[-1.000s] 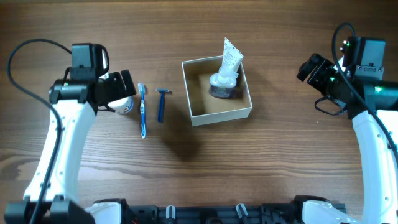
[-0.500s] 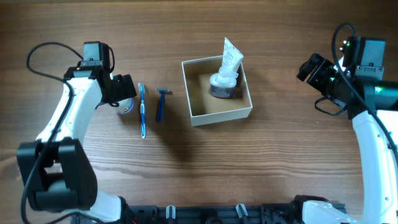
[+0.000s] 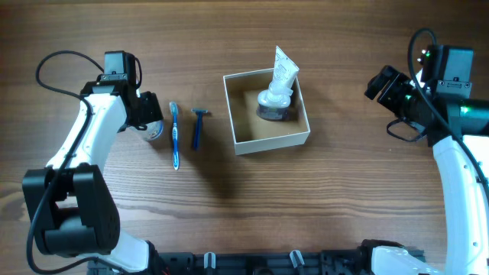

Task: Pack container
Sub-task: 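Reach the left gripper to the cotton-swab tub and grasp it, then carry the tub with the left gripper into the box and release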

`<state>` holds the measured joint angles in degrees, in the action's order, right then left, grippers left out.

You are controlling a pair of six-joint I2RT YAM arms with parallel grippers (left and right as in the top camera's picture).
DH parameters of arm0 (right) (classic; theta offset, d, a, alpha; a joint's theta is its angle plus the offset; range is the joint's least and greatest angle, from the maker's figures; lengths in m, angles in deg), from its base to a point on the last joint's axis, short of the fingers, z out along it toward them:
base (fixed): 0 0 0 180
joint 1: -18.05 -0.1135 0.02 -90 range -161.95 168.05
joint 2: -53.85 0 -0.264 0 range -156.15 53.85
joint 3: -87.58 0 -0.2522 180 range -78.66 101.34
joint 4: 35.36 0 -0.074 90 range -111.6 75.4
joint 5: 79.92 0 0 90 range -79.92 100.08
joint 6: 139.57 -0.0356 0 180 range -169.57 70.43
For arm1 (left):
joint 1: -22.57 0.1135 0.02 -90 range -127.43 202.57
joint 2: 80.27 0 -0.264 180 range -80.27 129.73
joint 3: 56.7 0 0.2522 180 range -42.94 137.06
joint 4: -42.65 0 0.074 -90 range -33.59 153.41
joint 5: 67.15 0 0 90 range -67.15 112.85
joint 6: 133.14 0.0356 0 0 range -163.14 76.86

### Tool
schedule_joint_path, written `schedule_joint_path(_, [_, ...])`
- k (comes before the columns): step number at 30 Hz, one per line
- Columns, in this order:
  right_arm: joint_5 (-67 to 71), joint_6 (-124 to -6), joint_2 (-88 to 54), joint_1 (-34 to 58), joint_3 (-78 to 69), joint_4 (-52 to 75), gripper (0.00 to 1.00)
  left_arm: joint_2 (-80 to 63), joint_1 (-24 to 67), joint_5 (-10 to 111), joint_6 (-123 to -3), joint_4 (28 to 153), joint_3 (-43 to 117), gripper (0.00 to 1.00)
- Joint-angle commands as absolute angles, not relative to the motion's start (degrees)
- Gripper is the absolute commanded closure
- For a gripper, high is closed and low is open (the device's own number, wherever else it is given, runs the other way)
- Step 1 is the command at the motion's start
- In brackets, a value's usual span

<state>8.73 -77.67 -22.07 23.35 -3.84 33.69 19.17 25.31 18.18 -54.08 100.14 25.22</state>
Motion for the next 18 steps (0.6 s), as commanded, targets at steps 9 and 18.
schedule_joint_path(9, [8.1,-78.2,-22.7,23.5,-2.8,33.7,0.00,15.1,24.6,19.0,-53.8,108.2,32.5,0.37])
schedule_joint_path(18, [8.0,-78.2,-22.7,23.5,-2.8,33.7,0.00,5.8,13.3,24.6,-56.4,116.5,45.2,0.34])
